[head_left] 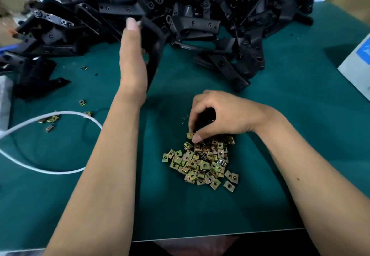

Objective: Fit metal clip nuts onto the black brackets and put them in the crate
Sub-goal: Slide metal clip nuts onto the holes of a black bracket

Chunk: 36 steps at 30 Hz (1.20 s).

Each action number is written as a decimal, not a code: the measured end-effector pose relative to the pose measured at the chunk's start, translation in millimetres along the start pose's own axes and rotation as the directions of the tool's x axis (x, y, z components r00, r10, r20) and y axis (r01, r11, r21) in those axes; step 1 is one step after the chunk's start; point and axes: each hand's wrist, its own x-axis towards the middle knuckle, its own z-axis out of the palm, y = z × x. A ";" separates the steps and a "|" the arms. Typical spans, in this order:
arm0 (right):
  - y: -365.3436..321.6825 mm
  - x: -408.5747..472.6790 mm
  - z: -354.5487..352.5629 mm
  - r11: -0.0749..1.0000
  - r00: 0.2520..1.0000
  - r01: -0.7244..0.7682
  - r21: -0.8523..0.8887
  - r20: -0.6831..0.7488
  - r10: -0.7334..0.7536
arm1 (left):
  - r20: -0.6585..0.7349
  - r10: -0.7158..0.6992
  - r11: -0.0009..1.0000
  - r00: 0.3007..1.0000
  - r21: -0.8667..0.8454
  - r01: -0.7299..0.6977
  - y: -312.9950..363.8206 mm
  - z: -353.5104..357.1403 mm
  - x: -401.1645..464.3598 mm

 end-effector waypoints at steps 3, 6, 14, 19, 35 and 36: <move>1.0 1.5 -0.5 0.999 1.000 0.014 0.034 -0.028 -0.013 | 0.143 0.317 0.773 0.938 0.534 -0.343 -10.5 -1.4 -3.0; 6.9 2.0 -3.1 0.994 0.986 -0.017 0.108 -0.163 0.034 | 0.226 0.236 0.691 0.945 0.645 -0.327 -23.0 5.5 -9.6; 24.0 2.4 -6.3 0.908 0.805 0.005 0.418 -0.540 0.244 | 0.312 0.144 0.731 0.939 0.606 -0.314 -40.2 18.6 -20.1; 29.6 5.7 -6.0 0.825 0.711 0.075 0.560 -0.610 0.350 | 0.335 0.171 0.743 0.927 0.574 -0.344 -41.4 19.3 -19.1; 33.2 7.3 -7.1 0.800 0.631 0.096 0.592 -0.658 0.411 | 0.493 0.214 0.728 0.843 0.495 -0.474 -42.3 28.8 -25.8; 33.1 7.1 -7.7 0.790 0.619 0.110 0.604 -0.663 0.421 | 0.491 0.217 0.731 0.844 0.491 -0.474 -42.4 28.9 -25.9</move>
